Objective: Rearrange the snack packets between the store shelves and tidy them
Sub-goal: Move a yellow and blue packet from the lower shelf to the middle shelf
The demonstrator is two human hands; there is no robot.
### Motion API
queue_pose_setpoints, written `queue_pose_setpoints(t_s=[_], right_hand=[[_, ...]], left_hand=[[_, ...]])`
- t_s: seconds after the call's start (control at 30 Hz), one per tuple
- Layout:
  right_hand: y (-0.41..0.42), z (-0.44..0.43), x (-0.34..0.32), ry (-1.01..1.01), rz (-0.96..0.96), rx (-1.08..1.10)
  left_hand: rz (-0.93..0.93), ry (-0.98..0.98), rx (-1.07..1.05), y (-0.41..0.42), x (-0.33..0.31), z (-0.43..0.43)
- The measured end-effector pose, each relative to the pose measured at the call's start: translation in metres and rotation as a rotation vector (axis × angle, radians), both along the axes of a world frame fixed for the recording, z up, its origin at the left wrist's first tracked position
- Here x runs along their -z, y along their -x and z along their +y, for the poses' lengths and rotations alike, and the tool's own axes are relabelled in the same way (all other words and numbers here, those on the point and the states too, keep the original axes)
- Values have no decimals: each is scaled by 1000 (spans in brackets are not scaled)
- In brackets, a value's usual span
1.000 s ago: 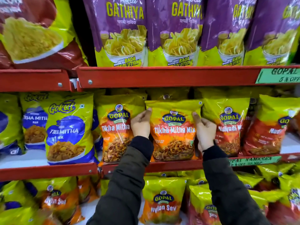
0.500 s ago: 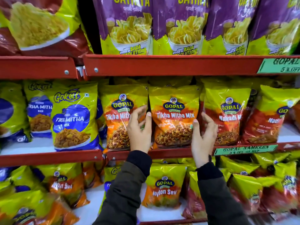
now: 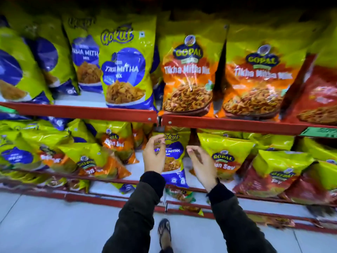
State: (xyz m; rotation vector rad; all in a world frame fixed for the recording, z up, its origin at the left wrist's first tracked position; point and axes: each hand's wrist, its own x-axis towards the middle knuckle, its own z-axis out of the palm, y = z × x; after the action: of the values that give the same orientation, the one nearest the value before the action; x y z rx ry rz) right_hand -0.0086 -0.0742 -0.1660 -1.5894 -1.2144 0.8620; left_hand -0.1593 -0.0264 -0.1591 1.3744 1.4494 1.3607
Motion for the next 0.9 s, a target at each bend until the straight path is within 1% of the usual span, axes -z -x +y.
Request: queue_pose_setpoints(t_s=[0.13,0.27,0.4,0.5,0.6,0.77,0.9], right_hand=[[15,33,45,352,160,-56],[22,63,76,538,175,9],[28,78,93,689,264,77],[30,81,101,703,288,83],[30,75,101,691,267,83],[34,50,93,586,215,65],[52,14,63,492,221,52]], left_hand=[[-41,314,-11,24,50,40],[-75,633,54,32,91,79],[-120,842,134,31,118,92],[-98,871,138,31,124,88],[-78,834,132,33,123,83],[-120,770,125,41,112,61],[-153,701,123,62,91,20]])
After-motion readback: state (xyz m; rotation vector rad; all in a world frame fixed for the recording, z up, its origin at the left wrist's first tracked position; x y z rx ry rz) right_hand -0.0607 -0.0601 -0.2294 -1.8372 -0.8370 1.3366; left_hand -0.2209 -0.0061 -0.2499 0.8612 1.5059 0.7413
